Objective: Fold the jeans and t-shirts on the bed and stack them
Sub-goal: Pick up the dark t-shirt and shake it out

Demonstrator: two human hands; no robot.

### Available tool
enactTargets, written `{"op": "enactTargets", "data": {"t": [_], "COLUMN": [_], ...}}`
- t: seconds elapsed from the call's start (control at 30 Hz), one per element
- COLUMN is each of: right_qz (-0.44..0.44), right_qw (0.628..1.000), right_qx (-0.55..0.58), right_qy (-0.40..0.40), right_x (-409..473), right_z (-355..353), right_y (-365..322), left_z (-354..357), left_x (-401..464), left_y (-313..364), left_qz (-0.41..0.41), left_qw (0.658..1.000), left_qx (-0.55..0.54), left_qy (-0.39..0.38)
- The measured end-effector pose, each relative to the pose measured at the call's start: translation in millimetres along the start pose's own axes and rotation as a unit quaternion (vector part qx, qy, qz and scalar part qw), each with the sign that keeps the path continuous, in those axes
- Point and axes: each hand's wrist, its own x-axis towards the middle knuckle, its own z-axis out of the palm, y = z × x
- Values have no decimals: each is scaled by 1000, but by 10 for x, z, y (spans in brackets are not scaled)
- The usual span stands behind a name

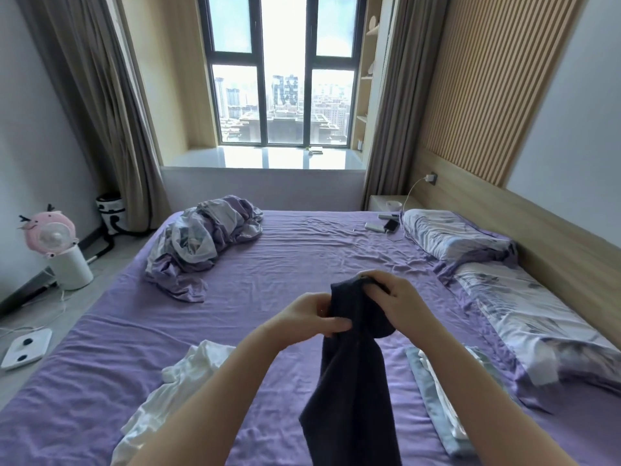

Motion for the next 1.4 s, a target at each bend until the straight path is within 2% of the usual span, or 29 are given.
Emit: {"op": "enactTargets", "data": {"t": [0.1, 0.2, 0.3, 0.37, 0.47, 0.57, 0.6, 0.63, 0.67, 0.7, 0.73, 0.77, 0.8, 0.83, 0.9, 1.0, 1.07, 1.17, 1.27, 1.4], "right_qz": [16, 20, 5, 1, 16, 37, 44, 54, 70, 89, 107, 118, 124, 125, 123, 116, 112, 98, 90, 73], "right_qw": [999, 998, 997, 997, 998, 994, 991, 988, 983, 977, 970, 964, 959, 955, 958, 970, 974, 975, 973, 965], "right_qx": [22, 47, 51, 23, 10, 55, 68, 87, 114, 143, 165, 182, 195, 208, 218, 208, 199, 201, 215, 248], "right_qy": [27, 46, 65, 67, 63, 92, 106, 118, 127, 133, 140, 151, 163, 168, 137, 39, -1, -9, -5, 46], "right_x": [-36, -60, -67, -75, -101, -144, -156, -162, -165, -164, -159, -151, -144, -135, -112, -52, -20, -13, -19, -51], "right_z": [-116, -197, -300, -377, -439, -423, -410, -398, -391, -394, -407, -430, -462, -487, -493, -356, -250, -220, -308, -573], "right_y": [55, 45, -10, -4, 91, 229, 281, 331, 378, 420, 455, 482, 499, 507, 481, 378, 309, 263, 215, 162], "left_z": [-15, -22, 4, 2, -50, -149, -182, -226, -292, -367, -450, -543, -636, -714, -750, -385, -16, 356, 536, 594], "left_x": [115, 200, 204, 194, 163, 109, 91, 92, 103, 112, 105, 71, 34, 10, 2, 99, 170, 259, 340, 408], "left_y": [-16, -65, -162, -175, -138, -57, -16, 12, 39, 60, 63, 65, 67, 73, 118, 169, 85, -95, -190, -208], "left_qz": [11, -9, -63, -91, -114, -103, -92, -79, -66, -58, -57, -59, -61, -62, -48, 19, 31, 5, -8, 29], "left_qw": [985, 949, 937, 933, 955, 988, 989, 987, 980, 957, 914, 871, 847, 842, 866, 933, 955, 985, 989, 959], "left_qx": [147, 281, 282, 295, 233, 32, -14, -9, 62, 181, 303, 381, 407, 407, 383, 327, 290, 173, 146, 277], "left_qy": [93, 146, 198, 186, 146, 108, 114, 140, 178, 218, 263, 305, 336, 349, 318, 150, 50, 18, 1, -52]}}
